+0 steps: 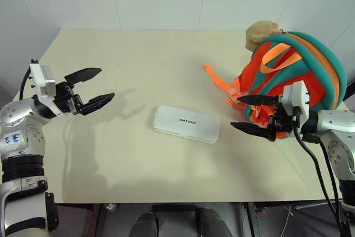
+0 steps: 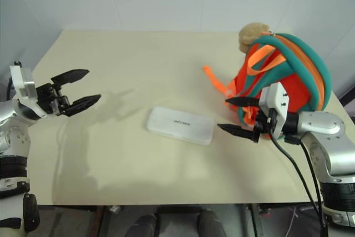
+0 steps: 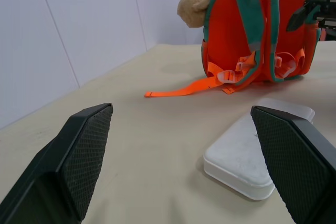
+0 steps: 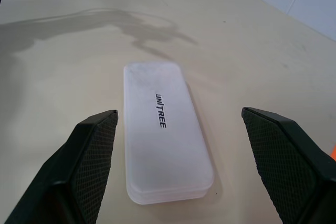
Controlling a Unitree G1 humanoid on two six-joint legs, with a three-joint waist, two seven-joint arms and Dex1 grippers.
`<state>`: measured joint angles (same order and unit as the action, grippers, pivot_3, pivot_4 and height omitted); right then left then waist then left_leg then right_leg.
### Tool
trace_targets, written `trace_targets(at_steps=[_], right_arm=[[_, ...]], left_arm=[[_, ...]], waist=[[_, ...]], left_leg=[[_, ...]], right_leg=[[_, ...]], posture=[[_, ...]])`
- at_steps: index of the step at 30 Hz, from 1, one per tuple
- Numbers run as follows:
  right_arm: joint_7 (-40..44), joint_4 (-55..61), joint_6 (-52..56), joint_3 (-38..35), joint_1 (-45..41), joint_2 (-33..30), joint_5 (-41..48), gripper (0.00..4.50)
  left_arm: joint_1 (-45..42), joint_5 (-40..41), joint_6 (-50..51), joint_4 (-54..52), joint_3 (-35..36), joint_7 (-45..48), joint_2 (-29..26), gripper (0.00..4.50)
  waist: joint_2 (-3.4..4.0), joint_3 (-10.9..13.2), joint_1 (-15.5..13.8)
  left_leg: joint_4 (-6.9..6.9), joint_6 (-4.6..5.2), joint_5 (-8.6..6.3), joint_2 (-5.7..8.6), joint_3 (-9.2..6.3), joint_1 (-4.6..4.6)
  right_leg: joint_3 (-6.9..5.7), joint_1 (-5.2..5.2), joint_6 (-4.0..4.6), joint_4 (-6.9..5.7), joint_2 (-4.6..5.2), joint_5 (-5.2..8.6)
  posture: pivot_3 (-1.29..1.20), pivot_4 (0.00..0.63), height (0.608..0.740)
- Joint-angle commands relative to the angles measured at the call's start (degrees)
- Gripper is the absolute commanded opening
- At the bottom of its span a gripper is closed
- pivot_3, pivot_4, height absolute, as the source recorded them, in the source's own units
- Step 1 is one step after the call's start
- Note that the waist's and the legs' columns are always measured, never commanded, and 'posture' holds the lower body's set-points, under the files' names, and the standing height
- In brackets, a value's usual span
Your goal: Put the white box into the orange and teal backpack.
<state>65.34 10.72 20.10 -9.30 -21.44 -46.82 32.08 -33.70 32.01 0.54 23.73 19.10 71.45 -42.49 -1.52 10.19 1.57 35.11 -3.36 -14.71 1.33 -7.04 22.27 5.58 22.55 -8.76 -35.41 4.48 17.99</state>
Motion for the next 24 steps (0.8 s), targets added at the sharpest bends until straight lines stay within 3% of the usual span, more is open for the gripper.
trace_targets(at_steps=[1,6,17,24], right_arm=[[-0.6,1.2,-0.4,-0.9,-2.3,0.2,1.0,4.49],[-1.3,0.9,-0.4,1.4,-4.5,2.3,0.0,4.49],[-8.8,11.3,17.9,2.7,-1.7,-3.6,1.5,4.49],[-14.1,12.8,21.3,5.7,-0.2,-2.8,-1.5,4.49]], left_arm=[[-0.5,0.3,-0.3,-0.9,0.9,0.1,-0.6,4.50],[-0.1,0.5,0.4,-0.3,1.0,-0.6,-0.2,4.50],[3.1,-0.5,10.0,-1.5,-0.7,-3.0,-1.2,4.50],[-0.3,-4.0,14.1,2.0,-4.9,-6.9,0.5,4.50]], waist=[[0.00,0.0,0.0],[-0.01,0.0,0.1],[0.00,0.0,-0.1],[-0.01,0.0,-0.1]], left_leg=[[0.00,0.00,0.00,0.00,0.00,0.00],[0.03,0.00,0.00,-0.01,0.00,-0.02],[0.01,0.01,-0.03,0.00,-0.03,0.04],[0.04,0.01,-0.03,0.00,-0.03,0.01]], right_leg=[[0.00,0.00,0.00,0.00,0.00,0.00],[0.00,0.00,0.00,-0.02,0.00,0.00],[-0.11,0.02,0.01,-0.08,0.04,0.00],[-0.14,0.03,0.02,0.02,0.04,0.01]], posture=[[0.00,0.150,0.740],[0.00,0.150,0.740],[0.00,0.150,0.740],[0.00,0.150,0.740]])
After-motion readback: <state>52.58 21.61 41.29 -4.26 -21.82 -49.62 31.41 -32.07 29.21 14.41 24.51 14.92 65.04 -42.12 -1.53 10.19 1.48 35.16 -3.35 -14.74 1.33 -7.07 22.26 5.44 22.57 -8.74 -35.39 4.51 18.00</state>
